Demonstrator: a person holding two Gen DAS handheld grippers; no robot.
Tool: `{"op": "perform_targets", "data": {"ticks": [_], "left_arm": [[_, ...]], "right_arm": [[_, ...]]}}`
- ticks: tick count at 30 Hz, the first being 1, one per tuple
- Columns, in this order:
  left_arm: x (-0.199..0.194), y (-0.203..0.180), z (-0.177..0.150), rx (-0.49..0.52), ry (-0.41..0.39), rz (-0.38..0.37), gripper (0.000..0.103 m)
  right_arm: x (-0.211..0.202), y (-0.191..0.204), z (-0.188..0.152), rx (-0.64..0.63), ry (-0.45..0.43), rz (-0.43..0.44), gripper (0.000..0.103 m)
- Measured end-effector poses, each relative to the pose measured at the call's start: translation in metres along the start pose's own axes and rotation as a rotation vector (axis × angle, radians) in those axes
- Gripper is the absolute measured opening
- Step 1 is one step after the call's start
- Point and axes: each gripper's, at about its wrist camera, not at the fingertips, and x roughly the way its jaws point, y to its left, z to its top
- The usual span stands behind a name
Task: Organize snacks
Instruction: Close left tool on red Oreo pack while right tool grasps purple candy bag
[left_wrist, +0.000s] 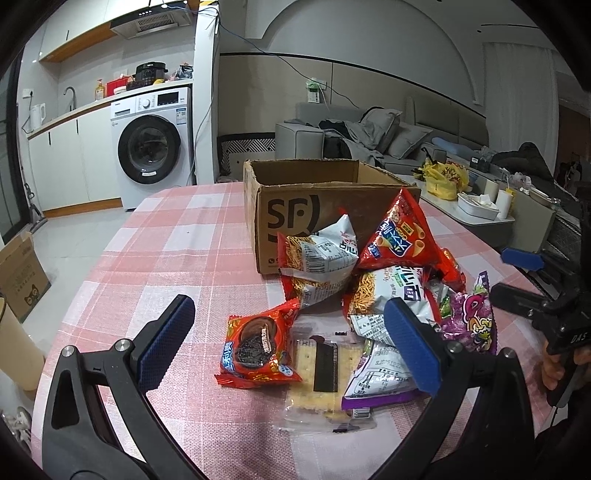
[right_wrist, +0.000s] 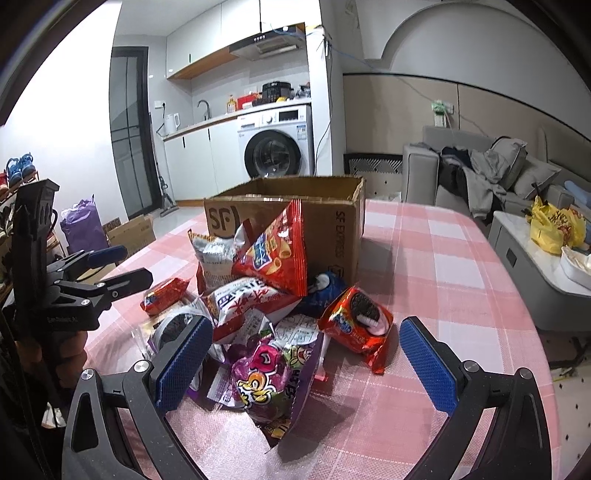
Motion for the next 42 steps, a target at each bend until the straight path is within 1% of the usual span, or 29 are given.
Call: {"op": "perform_targets", "data": {"ticks": [3,7,11,15,17,22,25,26,27,28,29,30,31,33,35,37,38,40,42], "left_arm": [[0.005,0.001,0.0,0.018,0.024,0.021,0.102],[0.016,0.009,0.001,0.012,0.082,0.05,0.102],[0.021,0.023,0.0,-0.03,0.098,0.057,0.102],[0.029,0.03,-0.001,-0.021,0.119,0.094,0.102],[0.036,0.032,-0.001,-0.016,0.151,0.107,0.102],[0.053,0.043,-0.003,-0.052,0.221,0.084,0.102],[0.062,0.05,-0.005,-0.075,0.251,0.056,0.099],[0.065,0.05,-0.006,-0.079,0.265,0.051,0.096],[0.07,0.051,-0.007,-0.081,0.281,0.044,0.091],[0.072,0.051,-0.008,-0.081,0.289,0.038,0.089],[0.076,0.052,-0.009,-0.081,0.3,0.038,0.085],[0.078,0.051,-0.01,-0.08,0.308,0.035,0.08],[0.081,0.051,-0.011,-0.08,0.319,0.019,0.078],[0.086,0.048,-0.013,-0.075,0.34,-0.01,0.066],[0.088,0.045,-0.013,-0.075,0.333,-0.039,0.056],[0.088,0.043,-0.013,-0.061,0.329,-0.038,0.052],[0.087,0.042,-0.012,-0.058,0.326,-0.031,0.043],[0.089,0.043,-0.012,-0.064,0.324,-0.033,0.042],[0.088,0.045,-0.011,-0.072,0.317,-0.037,0.041]], "right_arm": [[0.004,-0.001,-0.001,0.008,0.029,0.01,0.103],[0.01,0.002,-0.003,0.003,0.071,0.013,0.103],[0.014,0.003,-0.005,0.007,0.094,0.021,0.103],[0.016,0.004,-0.005,0.016,0.12,0.048,0.103],[0.019,0.005,-0.006,0.019,0.144,0.062,0.102],[0.032,0.006,-0.008,0.037,0.21,0.095,0.088],[0.036,0.005,-0.01,0.054,0.232,0.115,0.083],[0.037,0.004,-0.01,0.06,0.241,0.119,0.081],[0.039,0.004,-0.011,0.064,0.249,0.129,0.075],[0.041,0.004,-0.011,0.067,0.26,0.145,0.065],[0.042,0.005,-0.011,0.065,0.267,0.152,0.062],[0.043,0.006,-0.012,0.059,0.266,0.148,0.062],[0.044,0.007,-0.012,0.056,0.269,0.149,0.062],[0.044,0.008,-0.013,0.054,0.268,0.148,0.062],[0.046,0.007,-0.013,0.055,0.27,0.144,0.06],[0.045,0.007,-0.014,0.053,0.269,0.145,0.057],[0.044,0.007,-0.013,0.048,0.262,0.142,0.055],[0.04,0.006,-0.013,0.051,0.255,0.146,0.052],[0.039,0.005,-0.014,0.051,0.251,0.148,0.05]]}}
